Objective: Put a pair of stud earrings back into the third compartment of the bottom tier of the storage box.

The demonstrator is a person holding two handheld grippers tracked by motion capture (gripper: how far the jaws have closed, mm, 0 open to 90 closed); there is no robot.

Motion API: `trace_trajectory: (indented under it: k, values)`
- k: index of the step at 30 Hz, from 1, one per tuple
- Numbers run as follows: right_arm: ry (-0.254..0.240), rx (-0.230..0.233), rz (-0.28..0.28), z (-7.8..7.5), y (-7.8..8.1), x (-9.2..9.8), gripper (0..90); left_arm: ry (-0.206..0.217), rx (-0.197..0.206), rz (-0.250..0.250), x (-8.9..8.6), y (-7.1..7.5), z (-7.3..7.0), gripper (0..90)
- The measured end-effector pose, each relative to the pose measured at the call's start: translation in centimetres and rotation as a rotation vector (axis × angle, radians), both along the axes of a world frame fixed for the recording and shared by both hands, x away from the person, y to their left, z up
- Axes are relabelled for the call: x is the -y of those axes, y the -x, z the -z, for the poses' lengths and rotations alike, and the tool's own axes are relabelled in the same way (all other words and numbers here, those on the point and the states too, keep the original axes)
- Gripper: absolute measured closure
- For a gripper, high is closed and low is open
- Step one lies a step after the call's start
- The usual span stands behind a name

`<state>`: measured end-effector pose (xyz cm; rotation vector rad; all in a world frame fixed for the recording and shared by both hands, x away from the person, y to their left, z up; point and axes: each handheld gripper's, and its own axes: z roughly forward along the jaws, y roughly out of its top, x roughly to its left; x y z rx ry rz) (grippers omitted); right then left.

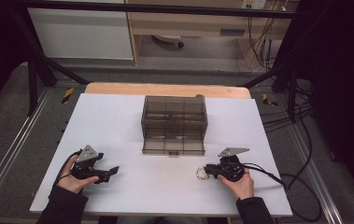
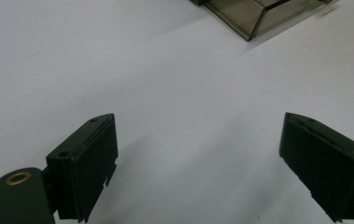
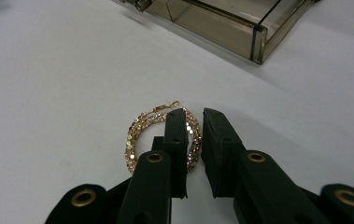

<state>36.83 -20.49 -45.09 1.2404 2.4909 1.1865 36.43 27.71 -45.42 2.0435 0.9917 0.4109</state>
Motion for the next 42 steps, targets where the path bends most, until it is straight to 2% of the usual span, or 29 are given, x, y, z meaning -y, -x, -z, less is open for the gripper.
trace_trajectory:
  k: [12,23,42]
  values:
    - [0.007,-0.014,0.008,0.1,-0.1,-0.1,85.1,0.002,0.003,-0.003,0.0,0.0,-0.1,10.6]
    - [0.002,-0.032,0.009,0.0,-0.1,-0.1,86.0,-0.002,0.003,-0.003,0.0,0.0,0.0,10.5]
    - [-0.012,0.002,-0.006,-0.9,0.1,0.0,86.8,-0.001,0.003,-0.001,-0.1,0.1,0.0,10.5]
